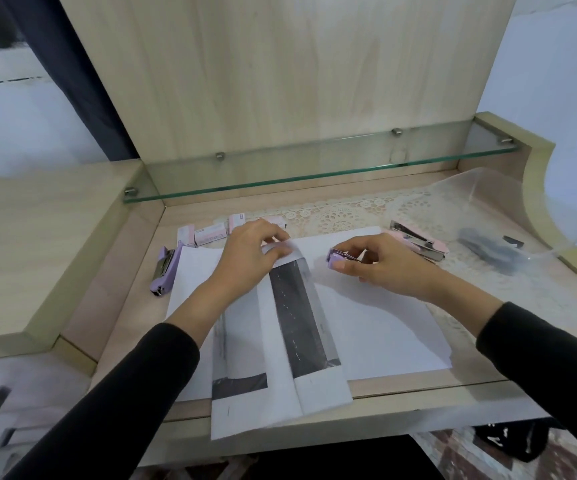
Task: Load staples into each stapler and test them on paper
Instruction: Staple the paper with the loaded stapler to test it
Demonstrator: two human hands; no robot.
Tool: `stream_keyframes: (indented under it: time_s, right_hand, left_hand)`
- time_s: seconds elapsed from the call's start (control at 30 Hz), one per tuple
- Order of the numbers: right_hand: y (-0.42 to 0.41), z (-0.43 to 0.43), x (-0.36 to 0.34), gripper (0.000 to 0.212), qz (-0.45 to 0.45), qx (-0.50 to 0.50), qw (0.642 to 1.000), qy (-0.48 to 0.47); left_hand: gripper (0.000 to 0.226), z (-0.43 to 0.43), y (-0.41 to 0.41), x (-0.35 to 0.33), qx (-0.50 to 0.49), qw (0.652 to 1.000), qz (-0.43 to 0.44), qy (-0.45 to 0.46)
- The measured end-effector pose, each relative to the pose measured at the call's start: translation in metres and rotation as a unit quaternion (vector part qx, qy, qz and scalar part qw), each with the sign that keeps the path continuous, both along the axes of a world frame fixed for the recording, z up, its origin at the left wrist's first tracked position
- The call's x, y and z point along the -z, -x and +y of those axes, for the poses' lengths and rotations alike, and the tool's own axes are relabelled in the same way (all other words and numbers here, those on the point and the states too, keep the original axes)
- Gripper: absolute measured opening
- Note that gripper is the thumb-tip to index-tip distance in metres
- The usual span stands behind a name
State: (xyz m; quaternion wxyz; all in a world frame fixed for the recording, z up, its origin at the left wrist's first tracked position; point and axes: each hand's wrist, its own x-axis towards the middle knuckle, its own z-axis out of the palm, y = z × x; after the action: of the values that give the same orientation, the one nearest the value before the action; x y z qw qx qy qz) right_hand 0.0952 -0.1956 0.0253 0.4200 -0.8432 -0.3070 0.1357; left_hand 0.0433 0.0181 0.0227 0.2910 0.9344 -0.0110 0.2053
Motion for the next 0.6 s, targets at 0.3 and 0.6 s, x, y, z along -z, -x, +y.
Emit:
stream_keyframes:
  time_s: [0.3, 0.6]
  right_hand:
    - [0.003, 0.009, -0.02, 0.02, -0.005, -0.019, 0.998, -0.052]
    - [0.012, 0.005, -0.037, 0.019, 0.005, -0.031, 0.997, -0.065]
  left_hand:
    - [0.014, -0.012, -0.003, -0.039, 0.064, 0.992, -0.105, 0.035]
    - [0.021, -0.017, 0.0, -0.055, 0.089, 0.956, -0.225, -0.168]
